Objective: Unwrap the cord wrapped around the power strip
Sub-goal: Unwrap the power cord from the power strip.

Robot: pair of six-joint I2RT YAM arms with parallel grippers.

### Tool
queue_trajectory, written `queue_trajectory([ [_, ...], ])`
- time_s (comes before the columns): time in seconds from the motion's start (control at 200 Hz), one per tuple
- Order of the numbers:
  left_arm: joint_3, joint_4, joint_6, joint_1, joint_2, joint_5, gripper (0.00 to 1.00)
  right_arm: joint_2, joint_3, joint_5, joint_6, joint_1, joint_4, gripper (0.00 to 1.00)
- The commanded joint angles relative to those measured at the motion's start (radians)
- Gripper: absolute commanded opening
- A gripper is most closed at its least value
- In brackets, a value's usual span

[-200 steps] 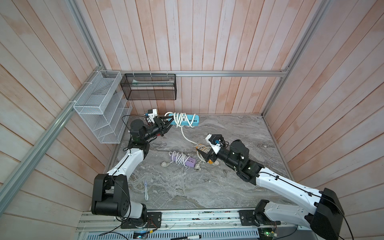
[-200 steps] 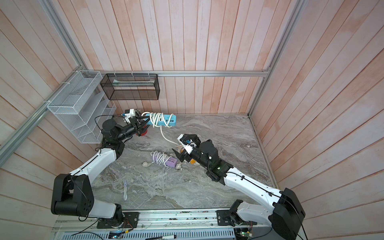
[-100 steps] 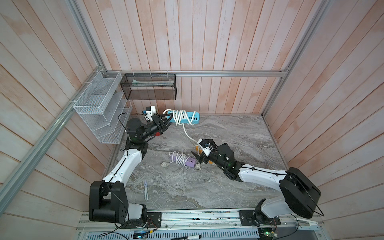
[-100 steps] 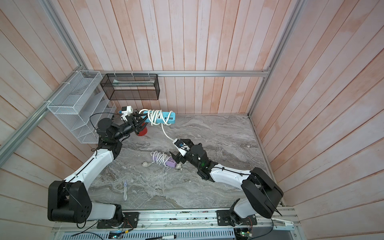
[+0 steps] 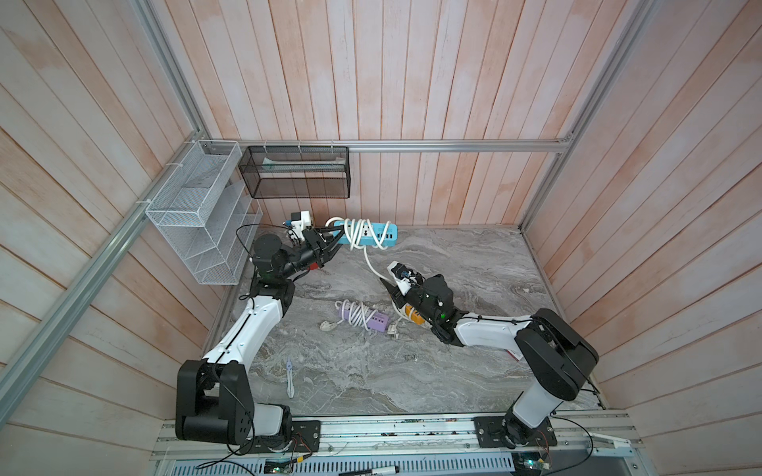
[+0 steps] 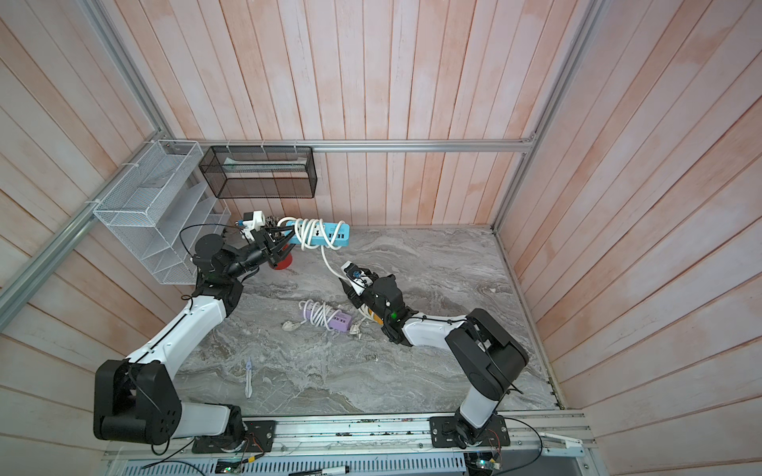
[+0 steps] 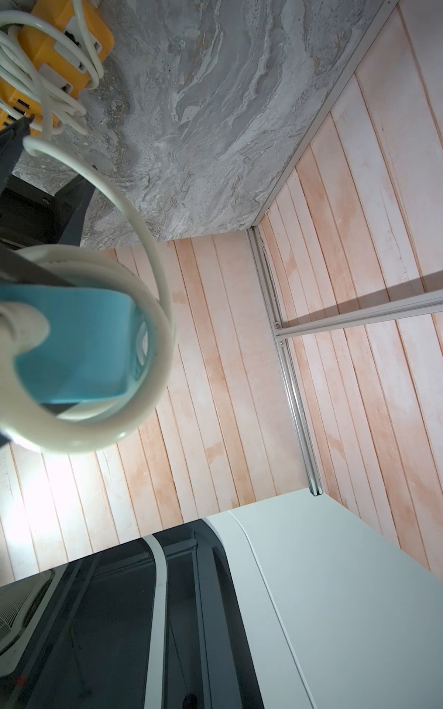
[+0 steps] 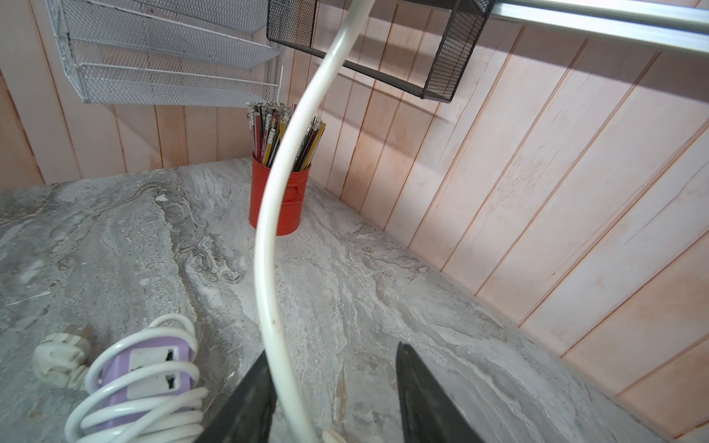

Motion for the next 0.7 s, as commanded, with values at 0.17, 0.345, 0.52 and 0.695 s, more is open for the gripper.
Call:
queue_trajectory([
  [0.17, 0.003, 0.072, -0.006, -0.002, -0.028, -0.020, 0.00, -0.006, -0.005, -0.046, 0.039, 0.001, 0.017, 0.00],
  [0.345, 0.000, 0.078, -0.007, -0.001, -0.024, -0.024, 0.00, -0.058, -0.022, -0.071, 0.061, 0.002, -0.029, 0.00],
  [0.52, 0.006, 0.084, -0.015, 0.002, -0.020, -0.028, 0.00, -0.147, -0.025, -0.092, 0.076, 0.022, -0.120, 0.00],
  [0.695, 0.007, 0.124, -0.044, 0.003, -0.010, -0.030, 0.00, -0.233, -0.034, -0.098, 0.129, 0.055, -0.226, 0.00],
])
